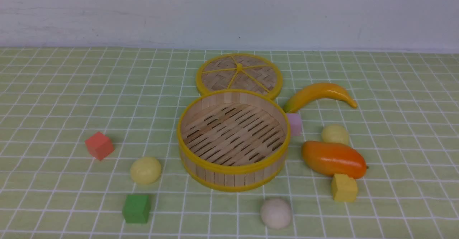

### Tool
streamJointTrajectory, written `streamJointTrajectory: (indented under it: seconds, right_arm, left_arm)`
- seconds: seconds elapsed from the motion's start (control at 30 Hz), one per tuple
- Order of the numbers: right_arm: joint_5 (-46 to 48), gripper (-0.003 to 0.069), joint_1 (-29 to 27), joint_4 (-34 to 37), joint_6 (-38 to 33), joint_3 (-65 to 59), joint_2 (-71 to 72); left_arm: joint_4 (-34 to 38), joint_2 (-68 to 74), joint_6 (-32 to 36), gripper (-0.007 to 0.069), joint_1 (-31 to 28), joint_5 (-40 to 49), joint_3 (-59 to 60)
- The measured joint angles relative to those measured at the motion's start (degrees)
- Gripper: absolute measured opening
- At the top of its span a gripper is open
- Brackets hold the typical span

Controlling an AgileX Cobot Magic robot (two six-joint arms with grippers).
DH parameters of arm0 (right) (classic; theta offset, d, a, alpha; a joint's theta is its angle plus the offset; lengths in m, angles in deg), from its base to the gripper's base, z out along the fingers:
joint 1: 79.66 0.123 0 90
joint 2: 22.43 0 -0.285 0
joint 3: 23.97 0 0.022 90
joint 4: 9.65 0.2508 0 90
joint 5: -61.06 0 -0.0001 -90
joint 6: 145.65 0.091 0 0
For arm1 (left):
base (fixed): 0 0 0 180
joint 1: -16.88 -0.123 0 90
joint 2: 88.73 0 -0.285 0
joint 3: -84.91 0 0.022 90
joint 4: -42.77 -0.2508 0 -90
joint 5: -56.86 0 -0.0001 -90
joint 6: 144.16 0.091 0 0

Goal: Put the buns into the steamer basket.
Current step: Use the left arm to grab a steamed stuffed bun

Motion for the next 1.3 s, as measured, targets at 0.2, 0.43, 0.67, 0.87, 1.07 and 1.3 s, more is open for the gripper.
streamJointTrajectory:
  seconds: [0.2, 0.43, 0.67, 0.87, 1.07, 1.3]
  right_arm:
    - [0.0, 0.0239, 0.0, 0.0, 0.0, 0.0, 0.0]
    - [-0.05, 0.0239, 0.0, 0.0, 0.0, 0.0, 0.0]
    - [-0.05, 0.0239, 0.0, 0.0, 0.0, 0.0, 0.0]
    - [-0.05, 0.0239, 0.0, 0.0, 0.0, 0.0, 0.0]
    - [-0.05, 0.0239, 0.0, 0.0, 0.0, 0.0, 0.0]
    - [0.0, 0.0239, 0.0, 0.0, 0.0, 0.0, 0.0]
  left_arm:
    - [0.0, 0.0, 0.0, 0.0237, 0.0, 0.0, 0.0]
    - [0.0, 0.0, 0.0, 0.0237, 0.0, 0.0, 0.0]
    - [-1.41, 0.0, 0.0, 0.0237, 0.0, -0.07, 0.0]
    - [-1.99, 0.0, 0.0, 0.0237, 0.0, -6.55, 0.0]
    - [-1.44, 0.0, -0.28, 0.0237, 0.0, -15.49, 0.0]
    - [3.59, 0.0, -7.46, 0.0237, 0.0, -26.04, 0.0]
